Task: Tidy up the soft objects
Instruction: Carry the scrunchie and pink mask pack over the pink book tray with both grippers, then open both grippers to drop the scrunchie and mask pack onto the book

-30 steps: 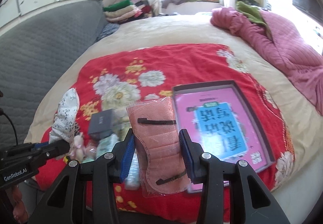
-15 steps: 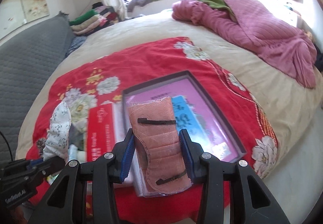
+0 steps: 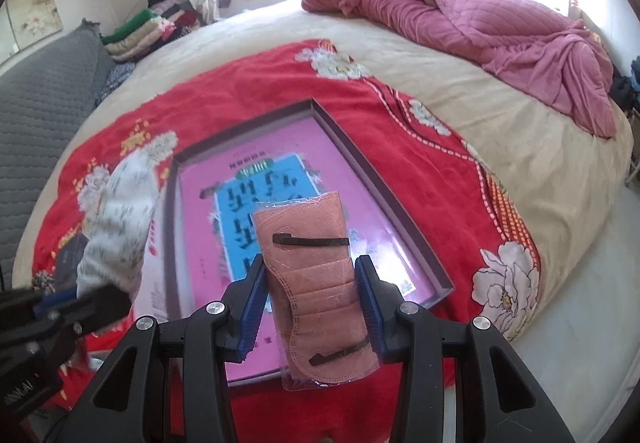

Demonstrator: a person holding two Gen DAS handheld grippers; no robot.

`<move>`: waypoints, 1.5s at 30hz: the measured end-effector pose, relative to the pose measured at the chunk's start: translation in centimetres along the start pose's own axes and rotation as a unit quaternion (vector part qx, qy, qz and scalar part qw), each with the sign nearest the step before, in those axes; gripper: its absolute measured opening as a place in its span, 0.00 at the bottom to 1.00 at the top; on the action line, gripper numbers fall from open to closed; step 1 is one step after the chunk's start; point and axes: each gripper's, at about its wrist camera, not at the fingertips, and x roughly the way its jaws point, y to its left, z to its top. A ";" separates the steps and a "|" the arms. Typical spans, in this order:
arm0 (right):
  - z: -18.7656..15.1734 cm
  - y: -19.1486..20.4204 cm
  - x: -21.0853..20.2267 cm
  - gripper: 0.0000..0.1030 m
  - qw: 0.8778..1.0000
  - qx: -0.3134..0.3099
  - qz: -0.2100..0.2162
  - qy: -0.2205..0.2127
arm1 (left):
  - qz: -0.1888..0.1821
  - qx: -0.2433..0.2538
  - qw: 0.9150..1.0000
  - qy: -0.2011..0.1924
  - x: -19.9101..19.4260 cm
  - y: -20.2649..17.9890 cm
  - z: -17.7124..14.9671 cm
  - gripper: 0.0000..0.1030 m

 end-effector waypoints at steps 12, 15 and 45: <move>0.2 -2.1 4.2 0.44 1.000 0.007 0.003 0.019 | -0.004 -0.004 0.997 0.079 6.1 -0.7 1.1 0.13; 0.5 -2.5 5.1 0.44 1.000 0.016 0.003 0.019 | 0.002 0.002 0.996 0.084 6.7 -0.8 0.9 0.14; 0.8 -4.6 2.4 0.55 0.999 0.044 -0.026 -0.007 | 0.006 0.023 0.992 0.120 8.5 -2.0 -0.5 0.28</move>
